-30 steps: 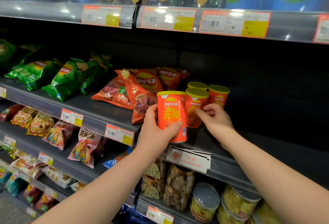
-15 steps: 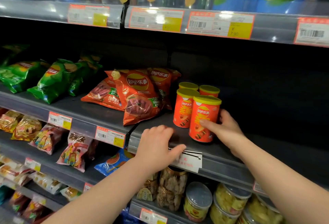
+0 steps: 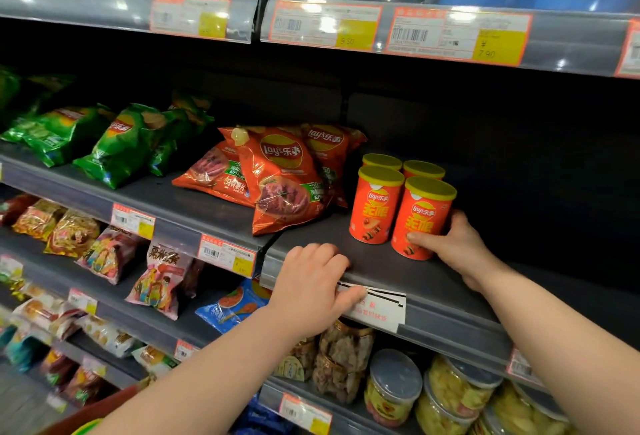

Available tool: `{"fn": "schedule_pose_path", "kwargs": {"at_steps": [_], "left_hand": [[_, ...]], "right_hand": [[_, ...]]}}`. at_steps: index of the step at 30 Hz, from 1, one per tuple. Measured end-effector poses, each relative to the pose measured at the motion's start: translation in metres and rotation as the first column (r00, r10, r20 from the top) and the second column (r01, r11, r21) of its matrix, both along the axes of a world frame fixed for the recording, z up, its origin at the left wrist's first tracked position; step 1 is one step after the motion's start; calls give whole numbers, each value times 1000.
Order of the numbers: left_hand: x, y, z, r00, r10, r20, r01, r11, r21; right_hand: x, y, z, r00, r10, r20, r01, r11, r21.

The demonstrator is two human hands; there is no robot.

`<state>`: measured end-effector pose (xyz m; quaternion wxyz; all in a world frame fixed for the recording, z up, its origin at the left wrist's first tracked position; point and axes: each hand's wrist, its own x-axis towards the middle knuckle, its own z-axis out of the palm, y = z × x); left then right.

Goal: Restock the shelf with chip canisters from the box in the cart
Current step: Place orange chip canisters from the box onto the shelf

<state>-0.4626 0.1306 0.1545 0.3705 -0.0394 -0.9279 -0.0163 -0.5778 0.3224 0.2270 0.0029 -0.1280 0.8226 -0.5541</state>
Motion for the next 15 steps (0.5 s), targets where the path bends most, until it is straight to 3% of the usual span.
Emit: {"fn": "schedule_pose_path", "kwargs": {"at_steps": [11, 15], "left_hand": [[1, 1, 1, 999, 11, 36, -11, 1000, 0], [3, 2, 3, 998, -1, 66, 0, 1000, 5]], "right_hand": [[-2, 1, -7, 999, -48, -25, 49, 998, 35], [-1, 1, -11, 995, -102, 5, 101, 988, 119]]}}
